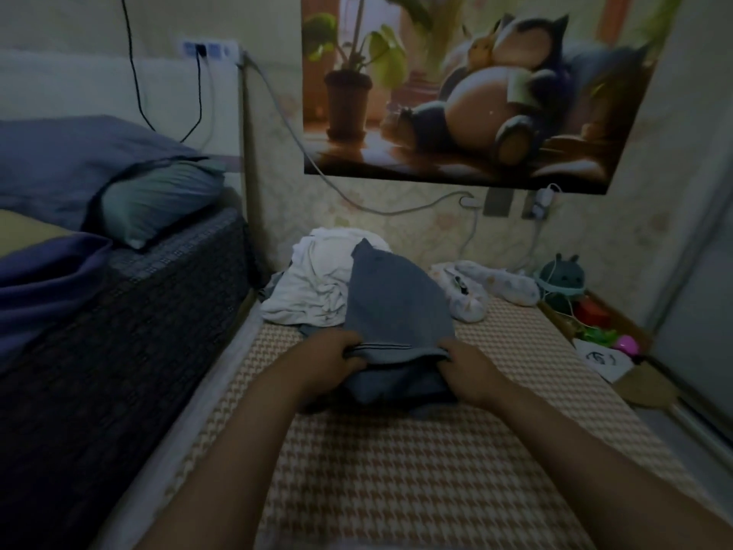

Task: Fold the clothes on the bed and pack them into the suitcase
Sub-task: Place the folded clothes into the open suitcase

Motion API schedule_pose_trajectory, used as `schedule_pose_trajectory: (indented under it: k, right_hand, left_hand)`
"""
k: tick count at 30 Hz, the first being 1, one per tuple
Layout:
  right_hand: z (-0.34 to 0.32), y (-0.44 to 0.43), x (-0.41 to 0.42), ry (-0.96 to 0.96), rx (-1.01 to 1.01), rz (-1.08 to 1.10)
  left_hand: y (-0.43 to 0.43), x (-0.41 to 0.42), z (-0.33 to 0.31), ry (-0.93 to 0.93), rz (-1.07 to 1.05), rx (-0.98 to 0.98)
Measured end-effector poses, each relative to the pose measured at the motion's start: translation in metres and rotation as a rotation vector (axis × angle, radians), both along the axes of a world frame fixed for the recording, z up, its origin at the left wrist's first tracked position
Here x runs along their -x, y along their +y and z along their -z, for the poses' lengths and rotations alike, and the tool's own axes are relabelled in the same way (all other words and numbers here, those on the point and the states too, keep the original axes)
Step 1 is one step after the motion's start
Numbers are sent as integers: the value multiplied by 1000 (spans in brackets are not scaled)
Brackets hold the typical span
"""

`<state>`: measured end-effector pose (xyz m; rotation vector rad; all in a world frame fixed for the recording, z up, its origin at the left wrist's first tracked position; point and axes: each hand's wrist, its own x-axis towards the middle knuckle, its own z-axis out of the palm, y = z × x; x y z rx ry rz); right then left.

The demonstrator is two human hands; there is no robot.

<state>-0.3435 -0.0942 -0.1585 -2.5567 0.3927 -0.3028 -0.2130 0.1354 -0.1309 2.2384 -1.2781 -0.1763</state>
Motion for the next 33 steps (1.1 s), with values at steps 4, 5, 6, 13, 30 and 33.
schedule_pose_trajectory:
  k: [4,5,6,13,30,33]
  right_hand:
    - [-30,33,35,316,-356,-108]
    - [-36,35,42,335,-372,-102]
    - [-40,33,47,316,-342,-77]
    - [-29,-18,46,283,309,196]
    - [-20,-53,-74,-290,-160,-28]
    - [38,-55,-66,-141,1,76]
  left_hand:
    - [18,11,-7,-19,11,-90]
    - [22,14,-7,-28,9,-94]
    - [24,14,-5,-41,-5,-89]
    - [-5,18,18,-458,-270,-185]
    - [-100,-75,55,151,-84,432]
    - [-93,-62,95,-202,-123,62]
